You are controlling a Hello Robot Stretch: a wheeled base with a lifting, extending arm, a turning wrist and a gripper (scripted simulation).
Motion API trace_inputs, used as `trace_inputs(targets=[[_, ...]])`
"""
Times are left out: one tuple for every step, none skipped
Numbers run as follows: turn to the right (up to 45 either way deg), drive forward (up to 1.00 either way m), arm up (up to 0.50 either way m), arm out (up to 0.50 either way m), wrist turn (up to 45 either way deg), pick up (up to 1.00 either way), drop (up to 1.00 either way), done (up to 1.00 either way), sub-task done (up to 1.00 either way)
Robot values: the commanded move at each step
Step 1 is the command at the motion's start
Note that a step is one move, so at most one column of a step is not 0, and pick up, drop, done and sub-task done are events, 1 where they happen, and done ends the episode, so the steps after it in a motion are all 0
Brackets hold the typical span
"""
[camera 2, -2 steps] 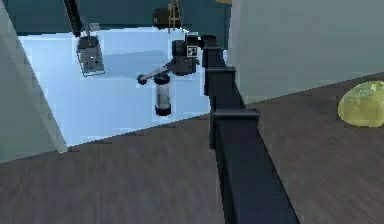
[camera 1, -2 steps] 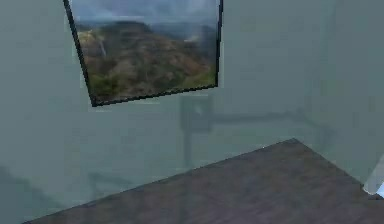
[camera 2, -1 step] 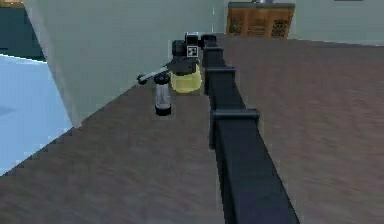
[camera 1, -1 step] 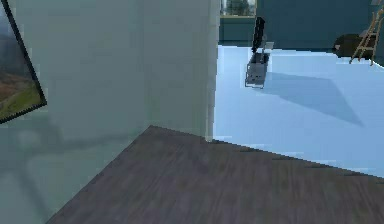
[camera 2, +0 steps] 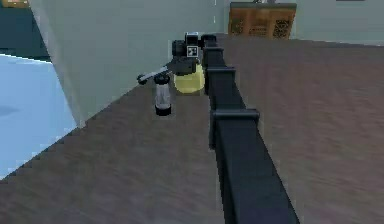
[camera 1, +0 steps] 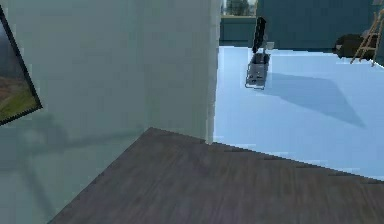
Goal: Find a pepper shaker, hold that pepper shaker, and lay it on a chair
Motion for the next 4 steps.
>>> trace_inputs(targets=[[-45.0,0.00,0.00,0.00,0.0,0.00,0.00,0.00,0.00],[-36.0,0.00,0.00,0.00,0.0,0.00,0.00,0.00,0.00],[-3.0,0.00,0.00,0.00,0.0,0.00,0.00,0.00,0.00],[0.0,0.30,0.00,0.00,0.0,0.00,0.00,0.00,0.00]])
